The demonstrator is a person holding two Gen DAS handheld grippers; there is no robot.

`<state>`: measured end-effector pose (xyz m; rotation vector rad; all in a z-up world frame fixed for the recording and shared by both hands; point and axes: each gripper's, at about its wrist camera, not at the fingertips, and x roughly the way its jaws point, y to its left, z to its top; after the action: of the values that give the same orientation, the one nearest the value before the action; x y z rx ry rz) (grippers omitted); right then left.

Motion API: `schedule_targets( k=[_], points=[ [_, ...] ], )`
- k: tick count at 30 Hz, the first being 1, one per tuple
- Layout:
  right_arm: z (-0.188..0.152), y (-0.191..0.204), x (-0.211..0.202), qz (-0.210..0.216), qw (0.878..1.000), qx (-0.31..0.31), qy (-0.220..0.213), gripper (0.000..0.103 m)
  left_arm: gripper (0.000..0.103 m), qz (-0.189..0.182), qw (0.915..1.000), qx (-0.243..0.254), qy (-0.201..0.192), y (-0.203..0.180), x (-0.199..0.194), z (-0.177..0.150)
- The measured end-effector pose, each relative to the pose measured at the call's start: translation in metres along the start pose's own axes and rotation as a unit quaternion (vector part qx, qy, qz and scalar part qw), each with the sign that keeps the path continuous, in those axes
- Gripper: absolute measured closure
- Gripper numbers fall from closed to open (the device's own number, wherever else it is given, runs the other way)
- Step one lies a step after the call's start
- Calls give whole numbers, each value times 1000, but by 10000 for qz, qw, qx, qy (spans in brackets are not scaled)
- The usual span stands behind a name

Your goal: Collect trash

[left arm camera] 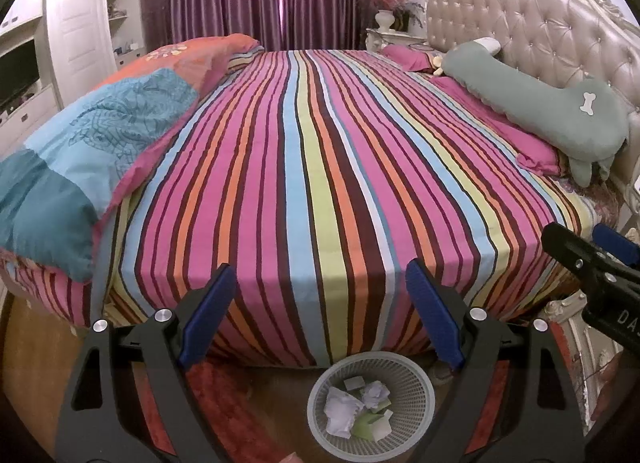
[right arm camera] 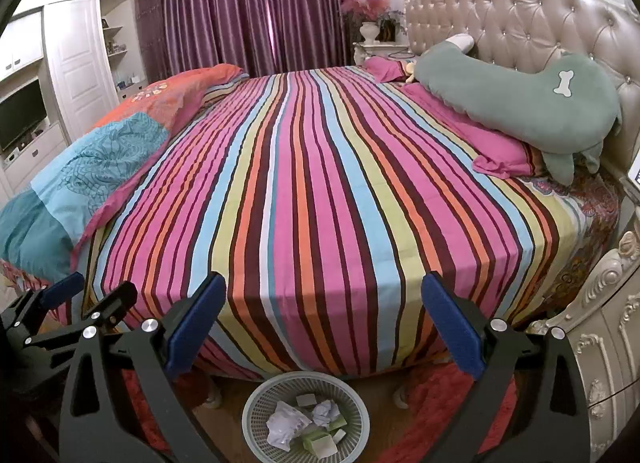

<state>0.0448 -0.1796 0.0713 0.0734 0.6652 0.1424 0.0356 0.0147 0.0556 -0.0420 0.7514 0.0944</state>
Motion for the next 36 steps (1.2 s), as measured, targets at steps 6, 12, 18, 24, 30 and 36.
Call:
schedule_targets(
  k=[6, 12, 18, 24, 30, 36],
  points=[
    [0, 0, 0, 0, 10000, 5, 5, 9, 19, 21, 10000, 37, 5, -2, 2, 0],
    [-2, 1, 1, -10, 10000, 8, 21, 9, 19, 3, 10000, -10, 11, 0, 3, 0],
    [-3, 0, 2, 3, 10000, 23, 34, 9, 19, -45, 10000, -2, -26, 2, 2, -1],
    [-4, -1, 4, 11, 10000, 0, 85, 9, 19, 11, 10000, 48, -50, 1, 3, -1],
    [-4, -1, 5, 6, 9999, -6, 105, 9, 19, -6, 9999, 72, -88, -1, 3, -1],
    [-5, -1, 5, 1, 9999, 0, 118, 9, 19, -259, 9996, 26, -95, -1, 3, 3]
  ],
)
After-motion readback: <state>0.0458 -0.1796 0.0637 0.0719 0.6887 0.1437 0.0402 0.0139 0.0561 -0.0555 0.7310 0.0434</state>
